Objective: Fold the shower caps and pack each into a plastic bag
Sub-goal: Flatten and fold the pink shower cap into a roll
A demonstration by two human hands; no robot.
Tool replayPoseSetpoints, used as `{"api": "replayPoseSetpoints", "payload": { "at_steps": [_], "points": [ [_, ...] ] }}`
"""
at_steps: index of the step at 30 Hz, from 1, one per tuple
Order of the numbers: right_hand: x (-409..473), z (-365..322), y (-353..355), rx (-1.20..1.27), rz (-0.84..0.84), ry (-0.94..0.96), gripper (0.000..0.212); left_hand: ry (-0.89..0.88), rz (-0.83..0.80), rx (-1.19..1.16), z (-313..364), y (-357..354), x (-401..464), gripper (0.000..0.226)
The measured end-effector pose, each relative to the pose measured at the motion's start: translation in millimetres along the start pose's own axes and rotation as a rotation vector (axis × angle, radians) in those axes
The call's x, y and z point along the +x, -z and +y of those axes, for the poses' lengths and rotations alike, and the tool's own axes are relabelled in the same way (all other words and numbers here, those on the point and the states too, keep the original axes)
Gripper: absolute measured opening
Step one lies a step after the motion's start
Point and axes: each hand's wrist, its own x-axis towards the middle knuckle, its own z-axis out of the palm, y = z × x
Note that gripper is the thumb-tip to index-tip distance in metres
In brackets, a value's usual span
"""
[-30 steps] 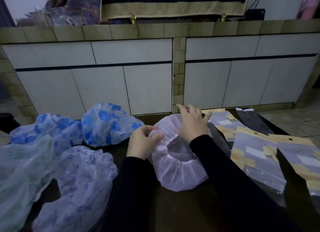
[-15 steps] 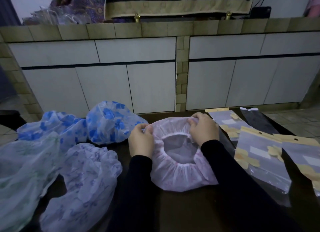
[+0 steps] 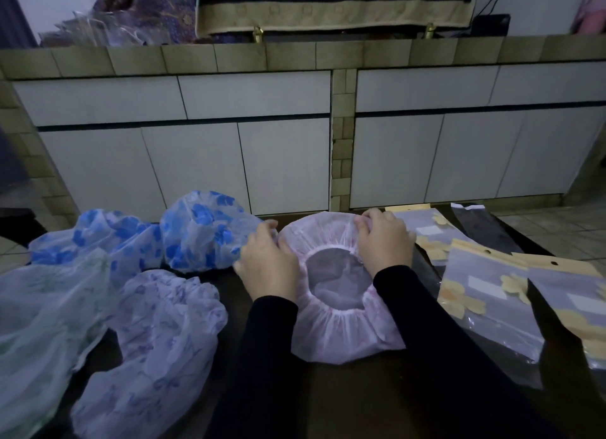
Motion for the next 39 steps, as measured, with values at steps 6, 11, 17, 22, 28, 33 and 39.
{"api": "replayPoseSetpoints", "payload": {
  "at_steps": [6,11,17,22,28,33,39],
  "points": [
    [-7,-12,11,0.039,0.019,0.158,0.038,-0.320,-0.162,0.166,8,1,-13,0.030],
    [-32,-9,11,-0.248,-0.494,0.241,0.034,-0.252,-0.489,0.438,0,-14,-29,0.055],
    [-37,20,12,-0.279,-0.739,0.323,0.050,-0.233,-0.773,0.619,-21,-16,-26,0.098],
    [-44,37,20,-0.145,-0.669,0.252,0.050,-0.331,-0.631,0.582,-23,-5,-28,0.099],
    [-54,32,23,0.017,-0.510,0.284,0.042,-0.536,-0.445,0.397,2,3,-68,0.072],
    [-63,38,23,-0.111,-0.611,0.324,0.048,-0.473,-0.774,0.583,-23,10,-69,0.104],
    [-62,43,29,-0.122,-0.671,0.317,0.048,-0.469,-0.817,0.539,-31,26,-60,0.110]
  ]
}}
